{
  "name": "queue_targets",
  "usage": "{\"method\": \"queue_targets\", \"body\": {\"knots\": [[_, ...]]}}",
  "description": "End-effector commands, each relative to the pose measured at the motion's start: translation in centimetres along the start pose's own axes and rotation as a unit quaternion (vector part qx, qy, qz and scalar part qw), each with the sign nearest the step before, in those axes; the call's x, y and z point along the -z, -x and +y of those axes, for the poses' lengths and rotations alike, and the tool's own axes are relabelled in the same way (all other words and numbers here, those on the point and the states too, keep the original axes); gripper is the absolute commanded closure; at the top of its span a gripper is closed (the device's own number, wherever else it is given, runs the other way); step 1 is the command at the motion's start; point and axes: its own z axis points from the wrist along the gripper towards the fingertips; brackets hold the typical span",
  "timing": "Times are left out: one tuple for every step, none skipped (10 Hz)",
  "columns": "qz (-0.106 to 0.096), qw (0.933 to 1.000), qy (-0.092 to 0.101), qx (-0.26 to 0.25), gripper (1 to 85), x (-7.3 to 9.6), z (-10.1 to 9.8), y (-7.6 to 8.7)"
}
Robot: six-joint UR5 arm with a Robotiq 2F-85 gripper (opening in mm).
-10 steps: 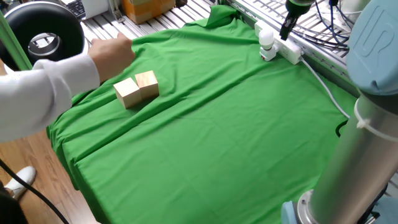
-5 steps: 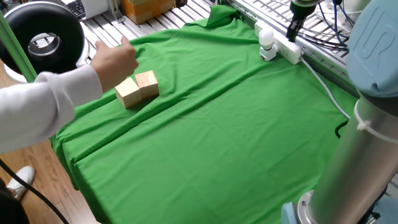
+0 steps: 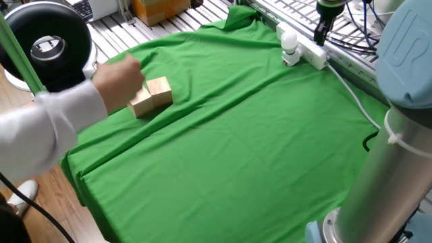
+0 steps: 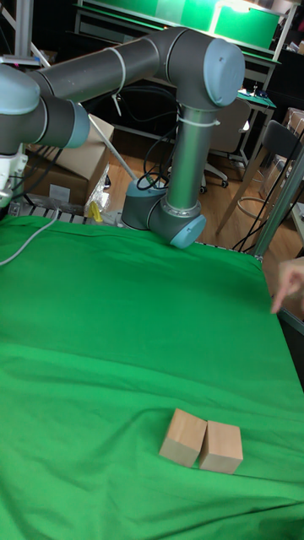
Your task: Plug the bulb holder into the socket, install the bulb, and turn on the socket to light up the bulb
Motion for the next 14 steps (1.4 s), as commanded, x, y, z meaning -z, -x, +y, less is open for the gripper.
{"method": "queue_targets", "body": {"knots": [[-0.004, 0.9990, 0.019, -0.040, 28.7, -0.5, 0.4, 0.4], [-0.003, 0.9987, 0.022, -0.045, 28.7, -0.8, 0.4, 0.4], [-0.007, 0.9985, 0.023, -0.050, 28.7, -0.9, 0.5, 0.8], [-0.007, 0.9978, 0.021, -0.062, 28.7, -0.5, 0.6, 1.0], [-0.010, 0.9969, 0.022, -0.075, 30.7, -0.6, 0.5, 1.5], [-0.014, 0.9961, 0.027, -0.083, 31.3, -1.0, 0.4, 1.9], [-0.017, 0.9953, 0.025, -0.092, 31.3, -1.2, 0.2, 2.2], [-0.017, 0.9935, 0.034, -0.107, 31.3, -1.1, 0.7, 2.3], [-0.017, 0.9915, 0.047, -0.121, 31.7, -1.2, 1.2, 2.4], [-0.020, 0.9905, 0.053, -0.126, 32.0, -1.3, 1.4, 2.7], [-0.024, 0.9898, 0.055, -0.129, 32.0, -1.3, 1.4, 2.9], [-0.027, 0.9886, 0.059, -0.136, 32.3, -1.2, 1.4, 3.0], [-0.028, 0.9879, 0.061, -0.140, 32.7, -1.3, 1.3, 3.1], [-0.029, 0.9879, 0.061, -0.140, 33.3, -1.4, 0.9, 3.1]]}}
